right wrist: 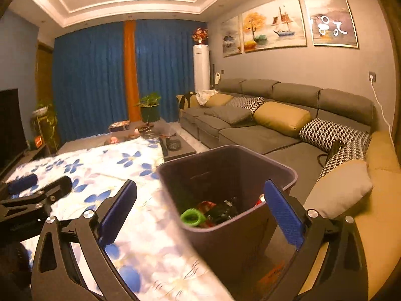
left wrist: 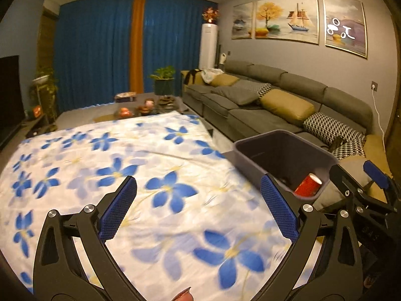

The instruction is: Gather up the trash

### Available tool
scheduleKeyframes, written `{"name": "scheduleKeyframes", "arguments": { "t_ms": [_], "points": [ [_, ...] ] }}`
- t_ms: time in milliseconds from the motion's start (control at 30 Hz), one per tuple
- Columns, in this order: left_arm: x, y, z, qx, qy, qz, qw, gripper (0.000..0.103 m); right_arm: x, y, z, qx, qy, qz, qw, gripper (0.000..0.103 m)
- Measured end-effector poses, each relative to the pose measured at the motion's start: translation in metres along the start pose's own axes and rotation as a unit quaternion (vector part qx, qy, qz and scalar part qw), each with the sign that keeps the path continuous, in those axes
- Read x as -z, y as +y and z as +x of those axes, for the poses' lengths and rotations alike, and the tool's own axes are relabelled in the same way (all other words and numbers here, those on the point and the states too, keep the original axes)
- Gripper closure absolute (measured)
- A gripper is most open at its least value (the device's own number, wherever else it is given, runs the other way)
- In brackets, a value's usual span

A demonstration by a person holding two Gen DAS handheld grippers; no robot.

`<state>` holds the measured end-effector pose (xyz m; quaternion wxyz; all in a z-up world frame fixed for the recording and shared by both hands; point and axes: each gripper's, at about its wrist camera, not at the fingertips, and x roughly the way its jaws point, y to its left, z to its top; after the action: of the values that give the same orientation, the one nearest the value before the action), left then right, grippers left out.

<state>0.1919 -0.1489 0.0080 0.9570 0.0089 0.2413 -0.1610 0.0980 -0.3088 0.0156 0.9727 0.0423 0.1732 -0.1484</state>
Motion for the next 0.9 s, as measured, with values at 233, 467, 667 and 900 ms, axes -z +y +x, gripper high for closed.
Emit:
{"name": "scheduleKeyframes", "arguments": {
  "t_ms": [233, 467, 667, 900],
  "points": [
    [0.020, 0.038, -0.055, -0.032, -0.005, -0.028, 0.9991, 0.006, 0.011, 0.028, -0.042, 0.007, -0.002, -0.021, 1.000, 0.006],
    [0.035, 0.056, -0.096, -0.041, -0.014, -0.028, 0.9987, 0.006, 0.019, 0.053, -0.075, 0.004, 0.002, -0.034, 0.999, 0.006],
    [0.044, 0.068, -0.117, -0.043, -0.019, -0.031, 0.9984, 0.006, 0.024, 0.067, -0.095, 0.007, 0.000, -0.036, 0.999, 0.006],
    [0.047, 0.075, -0.133, -0.038, -0.025, -0.033, 0.9984, 0.006, 0.024, 0.069, -0.113, 0.012, -0.008, -0.030, 0.999, 0.006]
  ]
}}
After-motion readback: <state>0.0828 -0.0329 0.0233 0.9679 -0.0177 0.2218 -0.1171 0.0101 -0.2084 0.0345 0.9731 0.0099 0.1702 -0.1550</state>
